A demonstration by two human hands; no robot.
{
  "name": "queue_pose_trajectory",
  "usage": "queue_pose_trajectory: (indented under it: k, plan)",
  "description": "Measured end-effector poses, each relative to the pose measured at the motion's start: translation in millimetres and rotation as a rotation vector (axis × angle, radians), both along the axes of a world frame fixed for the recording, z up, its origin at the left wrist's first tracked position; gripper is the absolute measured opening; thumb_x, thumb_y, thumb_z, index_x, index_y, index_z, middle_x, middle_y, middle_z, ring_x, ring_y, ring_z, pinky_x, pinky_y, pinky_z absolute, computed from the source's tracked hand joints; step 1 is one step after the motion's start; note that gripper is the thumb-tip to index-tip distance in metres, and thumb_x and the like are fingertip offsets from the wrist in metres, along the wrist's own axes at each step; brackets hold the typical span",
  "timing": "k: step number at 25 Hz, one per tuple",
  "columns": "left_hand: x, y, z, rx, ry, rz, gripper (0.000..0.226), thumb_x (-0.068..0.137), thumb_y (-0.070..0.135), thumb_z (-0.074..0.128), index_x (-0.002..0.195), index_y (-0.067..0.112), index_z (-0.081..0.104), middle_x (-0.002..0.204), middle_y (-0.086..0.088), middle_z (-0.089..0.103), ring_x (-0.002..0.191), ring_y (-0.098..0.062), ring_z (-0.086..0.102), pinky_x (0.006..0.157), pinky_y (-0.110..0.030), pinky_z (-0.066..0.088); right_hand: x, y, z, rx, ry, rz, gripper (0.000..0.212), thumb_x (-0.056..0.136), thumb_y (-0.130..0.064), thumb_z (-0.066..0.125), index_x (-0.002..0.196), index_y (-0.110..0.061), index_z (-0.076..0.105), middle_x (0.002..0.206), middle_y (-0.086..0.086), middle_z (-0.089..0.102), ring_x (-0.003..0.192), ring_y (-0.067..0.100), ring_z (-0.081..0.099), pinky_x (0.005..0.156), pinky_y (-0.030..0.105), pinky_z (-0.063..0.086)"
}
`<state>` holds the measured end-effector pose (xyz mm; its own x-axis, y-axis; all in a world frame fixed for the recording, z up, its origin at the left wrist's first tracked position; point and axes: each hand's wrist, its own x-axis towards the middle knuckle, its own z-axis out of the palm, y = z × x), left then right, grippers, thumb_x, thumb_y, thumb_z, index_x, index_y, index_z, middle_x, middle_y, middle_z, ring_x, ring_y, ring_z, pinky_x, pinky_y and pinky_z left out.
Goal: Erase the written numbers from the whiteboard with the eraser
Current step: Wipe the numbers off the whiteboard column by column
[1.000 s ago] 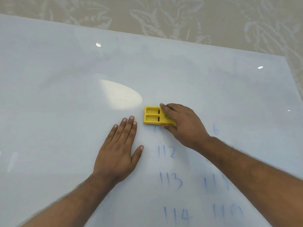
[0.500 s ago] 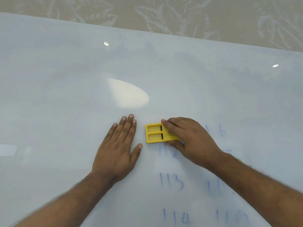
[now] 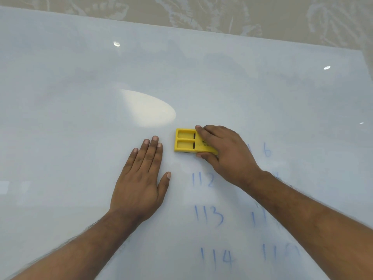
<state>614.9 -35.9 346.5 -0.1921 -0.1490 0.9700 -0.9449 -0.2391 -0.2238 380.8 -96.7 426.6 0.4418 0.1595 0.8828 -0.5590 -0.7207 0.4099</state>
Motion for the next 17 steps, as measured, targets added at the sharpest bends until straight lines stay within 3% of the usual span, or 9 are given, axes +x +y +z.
queue_pose_trajectory:
  k: [7, 11, 17]
  plan:
    - [0, -3, -2, -0.017, -0.006, -0.042, 0.068, 0.102, 0.044, 0.028, 0.158, 0.005, 0.022, 0.167, -0.010, 0.018, 0.155, -0.025, 0.016, 0.125, -0.045, 0.018, -14, 6, -51, 0.090, 0.010, -0.037, 0.057, 0.085, -0.028, 0.072, 0.135, -0.012, 0.051, 0.127, 0.004, 0.061, 0.114, 0.026, 0.057, 0.098, 0.035, 0.042]
    - [-1, -5, -4, -0.033, -0.022, -0.035, 0.065, 0.103, 0.040, 0.028, 0.156, 0.003, 0.025, 0.166, -0.012, 0.021, 0.154, -0.027, 0.020, 0.124, -0.047, 0.022, -21, 8, -41, 0.096, 0.056, -0.087, 0.056, 0.085, -0.030, 0.071, 0.135, -0.013, 0.051, 0.128, 0.003, 0.061, 0.115, 0.026, 0.056, 0.099, 0.037, 0.043]
    - [-5, -6, -6, -0.047, -0.024, -0.002, 0.063, 0.103, 0.036, 0.030, 0.156, 0.002, 0.025, 0.166, -0.012, 0.021, 0.154, -0.026, 0.021, 0.125, -0.045, 0.020, -9, 5, -19, 0.091, -0.068, 0.020, 0.059, 0.084, -0.026, 0.072, 0.136, -0.011, 0.051, 0.126, 0.006, 0.061, 0.113, 0.028, 0.056, 0.097, 0.037, 0.043]
